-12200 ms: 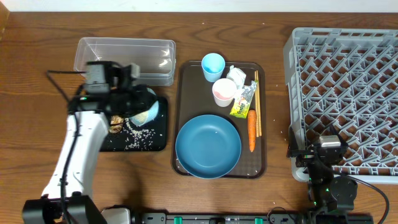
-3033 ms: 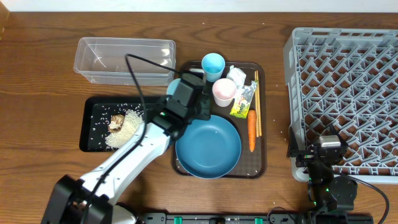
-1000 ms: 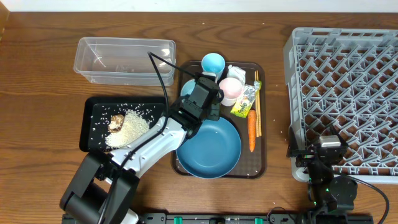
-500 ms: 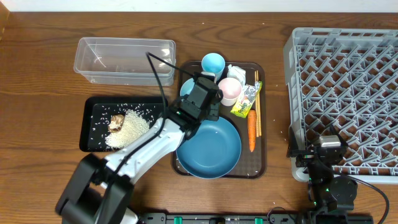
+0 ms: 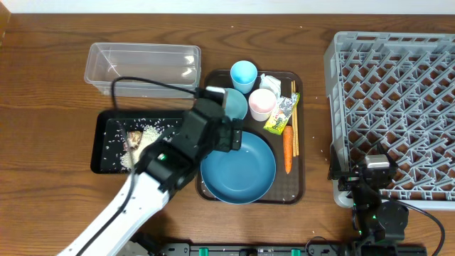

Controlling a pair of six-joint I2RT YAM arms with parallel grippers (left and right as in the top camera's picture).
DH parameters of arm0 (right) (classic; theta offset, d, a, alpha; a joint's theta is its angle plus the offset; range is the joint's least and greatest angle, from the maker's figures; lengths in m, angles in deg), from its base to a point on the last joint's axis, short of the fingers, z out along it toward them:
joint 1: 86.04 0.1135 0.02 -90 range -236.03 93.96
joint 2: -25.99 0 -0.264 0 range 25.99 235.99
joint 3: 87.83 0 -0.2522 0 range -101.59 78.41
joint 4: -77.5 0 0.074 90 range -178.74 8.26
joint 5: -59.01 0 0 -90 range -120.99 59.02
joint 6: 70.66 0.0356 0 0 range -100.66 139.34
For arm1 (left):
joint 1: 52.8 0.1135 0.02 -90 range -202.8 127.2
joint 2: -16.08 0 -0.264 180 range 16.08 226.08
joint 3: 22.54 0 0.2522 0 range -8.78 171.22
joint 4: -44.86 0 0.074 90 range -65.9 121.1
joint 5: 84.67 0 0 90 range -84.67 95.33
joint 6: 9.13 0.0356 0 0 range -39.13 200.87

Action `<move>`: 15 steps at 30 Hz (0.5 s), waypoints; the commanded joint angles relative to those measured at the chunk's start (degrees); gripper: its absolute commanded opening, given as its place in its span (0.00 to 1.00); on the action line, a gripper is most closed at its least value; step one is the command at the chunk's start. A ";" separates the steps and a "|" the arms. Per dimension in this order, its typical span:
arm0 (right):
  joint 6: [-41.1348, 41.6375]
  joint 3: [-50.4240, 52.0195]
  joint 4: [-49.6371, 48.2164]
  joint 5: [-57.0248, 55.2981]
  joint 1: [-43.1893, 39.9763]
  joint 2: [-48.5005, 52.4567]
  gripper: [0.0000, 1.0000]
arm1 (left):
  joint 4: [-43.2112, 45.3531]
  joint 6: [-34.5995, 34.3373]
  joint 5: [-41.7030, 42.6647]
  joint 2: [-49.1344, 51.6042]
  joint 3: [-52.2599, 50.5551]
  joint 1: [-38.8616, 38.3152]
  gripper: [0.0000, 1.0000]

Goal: Sort waste into correct bins and load items into the dishwasher rack
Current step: 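Lower the bowl onto the brown tray and open the left gripper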

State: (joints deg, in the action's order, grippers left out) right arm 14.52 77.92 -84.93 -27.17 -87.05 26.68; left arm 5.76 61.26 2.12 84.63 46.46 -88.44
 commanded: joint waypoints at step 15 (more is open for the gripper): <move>0.48 0.20 0.09 -0.39 -0.46 -0.31 0.99 | -5.35 -2.10 23.23 -6.54 0.59 1.86 0.98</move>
State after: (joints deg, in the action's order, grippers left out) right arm 14.50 77.92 -84.93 -27.17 -87.05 26.68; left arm -0.51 59.68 11.59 76.92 46.46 -86.61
